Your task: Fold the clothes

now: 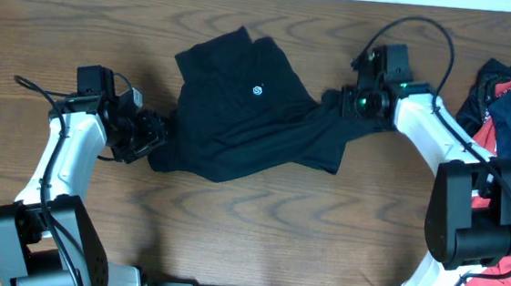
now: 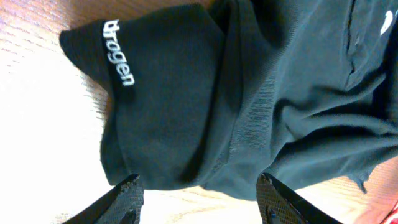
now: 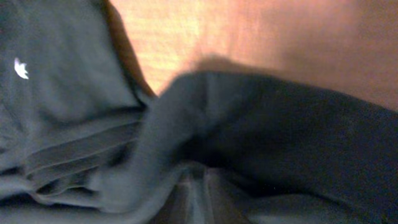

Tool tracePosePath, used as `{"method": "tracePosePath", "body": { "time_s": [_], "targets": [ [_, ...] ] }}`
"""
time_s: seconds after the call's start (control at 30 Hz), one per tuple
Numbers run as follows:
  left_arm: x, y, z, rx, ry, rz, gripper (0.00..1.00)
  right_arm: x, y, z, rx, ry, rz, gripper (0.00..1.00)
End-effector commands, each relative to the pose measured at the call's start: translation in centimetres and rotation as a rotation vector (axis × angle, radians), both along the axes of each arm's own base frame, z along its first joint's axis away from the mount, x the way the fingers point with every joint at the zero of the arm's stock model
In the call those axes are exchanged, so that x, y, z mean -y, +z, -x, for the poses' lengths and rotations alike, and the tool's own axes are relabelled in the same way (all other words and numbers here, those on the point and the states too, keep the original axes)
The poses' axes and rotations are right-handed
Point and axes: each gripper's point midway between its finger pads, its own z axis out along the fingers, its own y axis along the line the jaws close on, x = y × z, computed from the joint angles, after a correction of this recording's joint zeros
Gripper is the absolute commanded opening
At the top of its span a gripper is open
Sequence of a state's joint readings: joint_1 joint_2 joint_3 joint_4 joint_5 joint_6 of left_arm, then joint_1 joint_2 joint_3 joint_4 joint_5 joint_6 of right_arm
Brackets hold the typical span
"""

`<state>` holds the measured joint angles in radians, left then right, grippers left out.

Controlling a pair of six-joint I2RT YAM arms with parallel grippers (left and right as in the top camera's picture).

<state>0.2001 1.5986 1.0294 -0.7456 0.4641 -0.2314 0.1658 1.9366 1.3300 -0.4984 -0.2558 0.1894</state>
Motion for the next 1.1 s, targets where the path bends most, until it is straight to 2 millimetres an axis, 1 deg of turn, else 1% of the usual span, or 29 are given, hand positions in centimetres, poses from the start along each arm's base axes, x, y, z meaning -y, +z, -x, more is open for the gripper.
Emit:
{"method": "tracePosePath", "body": {
  "time_s": [0.0, 0.03, 0.07, 0.13, 0.2, 0.23, 0.3, 0.33, 0.37, 0.43, 0.5, 0.6, 0.7, 0.97, 1.07],
  "targets": [
    [-0.1, 0.5, -0.3, 0.014, -0.009, -0.005, 0.6, -0.2, 1.9, -0.8, 0.007, -0.017, 0.0, 0.92],
    [-0.1, 0.5, -0.3, 0.014, -0.009, -0.005, 0.6, -0.3, 2.0, -0.3, -0.02, -0.014, 0.005, 0.95],
    [-0.1, 0.5, -0.3, 0.014, -0.009, -0.005, 0.6, -0.4, 2.0, 0.6, -0.064, -0.005, 0.015, 0.99],
    [-0.1, 0.5, -0.4, 0.016, -0.009, -0.006, 0.6, -0.8, 2.3, 2.2, -0.114, 0.035, 0.035, 0.99],
    [-0.1, 0.5, -0.5, 0.022, -0.009, -0.007, 0.6, -1.5, 2.8, 3.3, -0.126, 0.084, 0.044, 0.99],
    [-0.1, 0.5, -0.6, 0.026, -0.009, -0.008, 0.6, -2.0, 3.2, 4.0, -0.136, 0.108, 0.035, 0.97],
    [-0.2, 0.5, -0.7, 0.031, -0.008, -0.009, 0.6, -2.9, 3.9, 5.3, -0.164, 0.135, 0.008, 0.85],
    [-0.2, 0.5, -0.8, 0.033, -0.008, -0.009, 0.6, -3.2, 4.1, 5.9, -0.178, 0.146, 0.007, 0.81],
    [-0.2, 0.5, -0.8, 0.033, -0.008, -0.009, 0.6, -3.5, 4.1, 6.5, -0.19, 0.156, 0.011, 0.8],
    [-0.2, 0.5, -0.8, 0.034, -0.009, -0.01, 0.6, -4.3, 3.7, 7.7, -0.216, 0.18, 0.017, 0.8],
    [-0.2, 0.6, -0.9, 0.037, -0.008, -0.01, 0.6, -4.9, 2.6, 8.9, -0.247, 0.196, 0.024, 0.8],
    [-0.2, 0.6, -0.9, 0.037, -0.009, -0.01, 0.6, -5.3, 0.6, 10.4, -0.288, 0.181, 0.023, 0.81],
    [-0.2, 0.6, -0.9, 0.037, -0.009, -0.01, 0.6, -5.3, -0.6, 10.9, -0.298, 0.183, -0.007, 0.81],
    [-0.2, 0.6, -1.0, 0.041, -0.008, -0.012, 0.61, -3.4, -2.3, 12.1, -0.355, 0.142, -0.019, 0.79],
    [-0.2, 0.6, -1.0, 0.041, -0.008, -0.012, 0.6, -3.0, -3.1, 12.7, -0.372, 0.134, -0.02, 0.78]
  ]
}}
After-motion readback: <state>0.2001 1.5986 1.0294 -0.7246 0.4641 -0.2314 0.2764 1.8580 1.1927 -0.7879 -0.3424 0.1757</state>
